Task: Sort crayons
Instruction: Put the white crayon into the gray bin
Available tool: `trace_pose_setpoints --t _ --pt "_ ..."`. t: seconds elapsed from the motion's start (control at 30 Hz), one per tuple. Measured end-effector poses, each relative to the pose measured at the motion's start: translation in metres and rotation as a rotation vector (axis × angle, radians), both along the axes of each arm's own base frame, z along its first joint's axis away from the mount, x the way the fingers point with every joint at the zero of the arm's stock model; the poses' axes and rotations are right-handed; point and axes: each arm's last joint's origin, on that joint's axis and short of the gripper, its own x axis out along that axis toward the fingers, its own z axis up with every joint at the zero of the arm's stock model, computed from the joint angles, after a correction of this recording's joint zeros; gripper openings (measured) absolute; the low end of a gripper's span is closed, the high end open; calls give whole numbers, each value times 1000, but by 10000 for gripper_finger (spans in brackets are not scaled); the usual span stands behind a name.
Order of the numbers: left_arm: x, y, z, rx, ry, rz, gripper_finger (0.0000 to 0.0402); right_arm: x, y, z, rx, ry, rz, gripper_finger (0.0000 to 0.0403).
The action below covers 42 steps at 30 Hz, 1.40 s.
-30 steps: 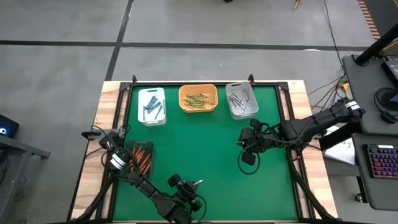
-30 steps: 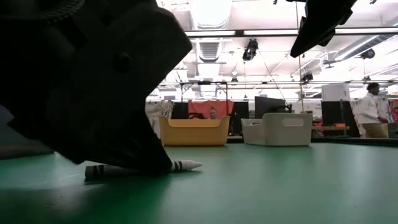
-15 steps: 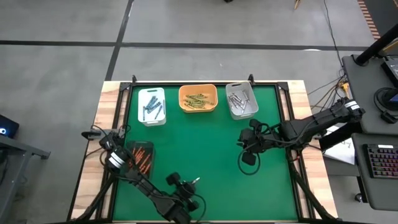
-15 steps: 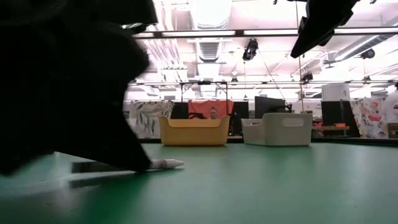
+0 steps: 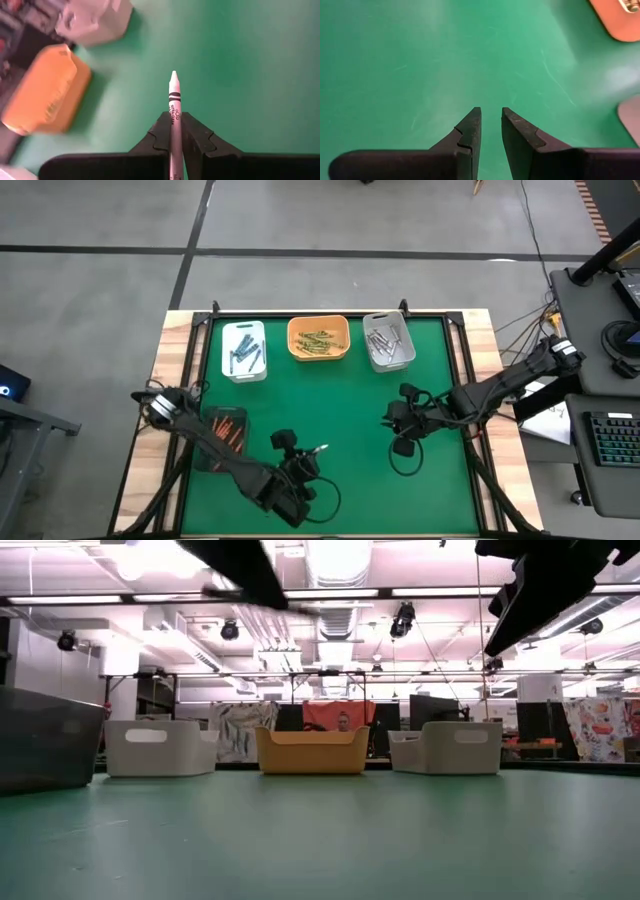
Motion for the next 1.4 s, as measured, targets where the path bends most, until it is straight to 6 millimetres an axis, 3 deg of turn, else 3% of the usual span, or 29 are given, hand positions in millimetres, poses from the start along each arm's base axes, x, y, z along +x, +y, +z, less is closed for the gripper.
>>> trace_pose_setpoints --t 0.23,0.37,0.67,0.93,1.1,1.4 --pt "-6 34 51 92 -23 -153 0 5 3 -6 15 -87 30 66" --pt "-11 52 60 96 -132 -202 0 11 6 -10 -2 -207 99 66" --pt "-20 77 41 39 -522 -356 0 16 8 -19 -95 -656 242 66" --pt "-25 91 29 92 -818 -394 0 20 10 -4 -223 -1024 267 66" --pt "-29 99 22 93 -902 -390 0 32 15 11 -242 -1095 259 74" --pt "-29 104 22 85 -940 -392 0 57 8 29 -233 -1118 188 152"
